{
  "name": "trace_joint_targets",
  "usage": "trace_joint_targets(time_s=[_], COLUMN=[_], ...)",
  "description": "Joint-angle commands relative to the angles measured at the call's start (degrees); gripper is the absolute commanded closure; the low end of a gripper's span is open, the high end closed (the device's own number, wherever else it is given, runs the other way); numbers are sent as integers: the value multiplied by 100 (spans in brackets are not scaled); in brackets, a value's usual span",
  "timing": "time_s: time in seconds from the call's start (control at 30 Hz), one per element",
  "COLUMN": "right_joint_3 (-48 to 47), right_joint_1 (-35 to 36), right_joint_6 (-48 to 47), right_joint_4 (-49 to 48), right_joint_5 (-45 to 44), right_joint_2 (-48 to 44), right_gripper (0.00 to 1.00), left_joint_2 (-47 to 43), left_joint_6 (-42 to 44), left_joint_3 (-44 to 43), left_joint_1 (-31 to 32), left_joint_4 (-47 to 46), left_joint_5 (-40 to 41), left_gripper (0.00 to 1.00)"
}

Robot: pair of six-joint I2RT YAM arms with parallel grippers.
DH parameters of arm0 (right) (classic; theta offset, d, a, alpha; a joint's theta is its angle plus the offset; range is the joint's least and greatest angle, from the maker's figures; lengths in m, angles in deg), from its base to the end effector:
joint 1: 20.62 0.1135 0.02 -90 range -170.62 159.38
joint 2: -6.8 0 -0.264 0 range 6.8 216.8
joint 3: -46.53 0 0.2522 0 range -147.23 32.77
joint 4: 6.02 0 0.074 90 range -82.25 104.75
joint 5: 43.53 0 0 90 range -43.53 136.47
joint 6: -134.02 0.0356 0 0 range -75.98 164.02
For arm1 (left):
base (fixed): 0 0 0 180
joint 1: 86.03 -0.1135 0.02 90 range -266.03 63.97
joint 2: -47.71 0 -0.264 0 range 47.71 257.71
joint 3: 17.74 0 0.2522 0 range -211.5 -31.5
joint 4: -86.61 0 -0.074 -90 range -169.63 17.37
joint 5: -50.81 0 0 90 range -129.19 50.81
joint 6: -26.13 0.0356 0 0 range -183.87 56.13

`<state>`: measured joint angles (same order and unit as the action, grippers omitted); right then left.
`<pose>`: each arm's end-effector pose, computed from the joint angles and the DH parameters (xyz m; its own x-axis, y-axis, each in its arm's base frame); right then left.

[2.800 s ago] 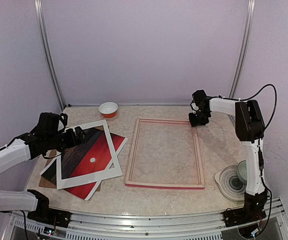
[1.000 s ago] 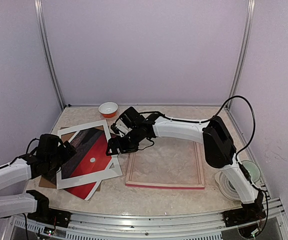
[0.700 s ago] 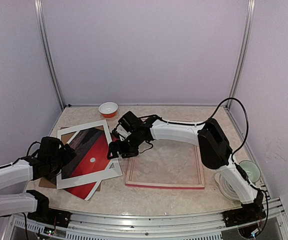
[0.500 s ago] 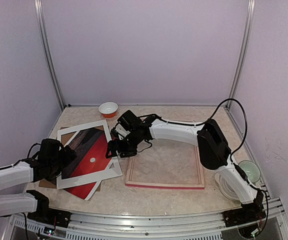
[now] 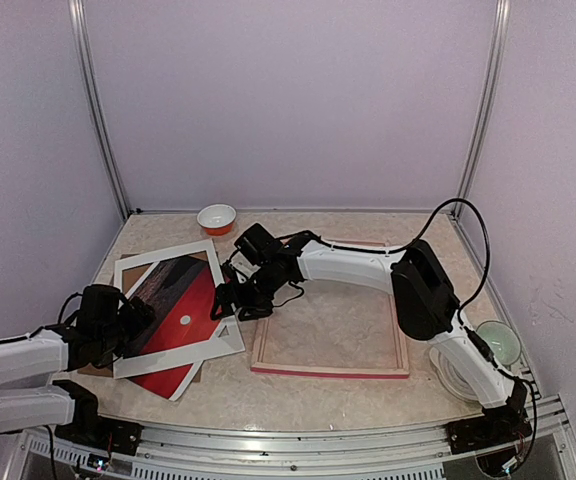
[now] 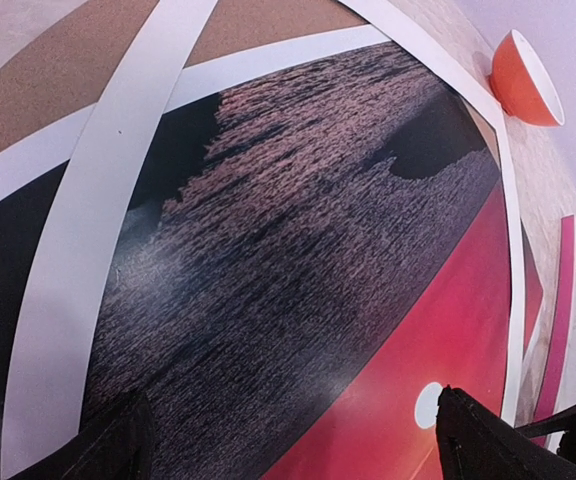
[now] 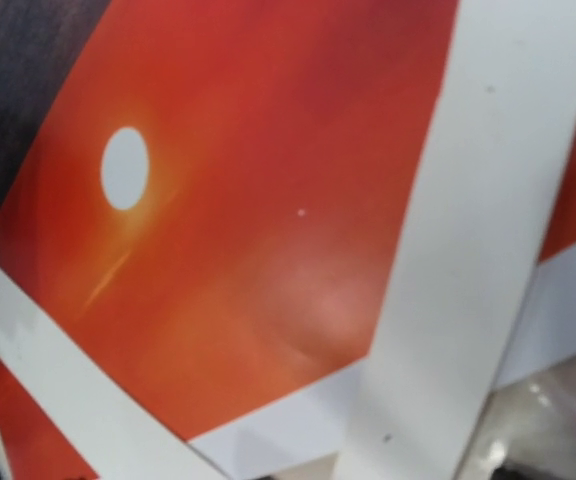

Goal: Put the photo into the frame
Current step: Pick up the mat board from the photo.

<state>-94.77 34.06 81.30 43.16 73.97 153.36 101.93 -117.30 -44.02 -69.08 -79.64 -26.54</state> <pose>0.3062 0.4606 0.1500 -0.9066 -0.3502 -0.2352 -0.4145 0.6358 0.6511 0.1646 -0.0420 0.1372 -0.4819 -0.6724 -0.5619 -0.4347 0.7402 -0.5130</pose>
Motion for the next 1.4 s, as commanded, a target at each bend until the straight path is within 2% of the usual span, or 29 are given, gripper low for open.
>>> trace_joint_targets(time_s=[0.0, 0.37, 0.8, 1.0, 1.3, 1.37], right_joint_3=[-125, 254, 1250, 1300, 1743, 1686], right_joint_1=[53, -124, -396, -396, -395, -396], right_joint_6=[111, 403, 1277, 1405, 1789, 1706], right_joint_4=[19, -435, -1839, -2094, -2969, -2817], right_joint_5=[324, 847, 1720, 1985, 2397, 2289], right_joint_2=[197, 34, -319, -317, -500, -513], right_gripper=[14, 15, 18, 20, 24, 24], left_joint_2=[-56, 95, 321, 399, 443, 433], left_joint_6=[-46, -76, -245, -311, -381, -389], left_joint_3=[114, 226, 451, 469, 519, 530], left_joint_1=[-34, 88, 440, 532, 633, 655], left_joint_4=[-268, -414, -613, -671, -715, -722], left_joint_5=[-133, -254, -171, -124, -96, -110], left_gripper=[4, 4, 4, 4, 4, 4])
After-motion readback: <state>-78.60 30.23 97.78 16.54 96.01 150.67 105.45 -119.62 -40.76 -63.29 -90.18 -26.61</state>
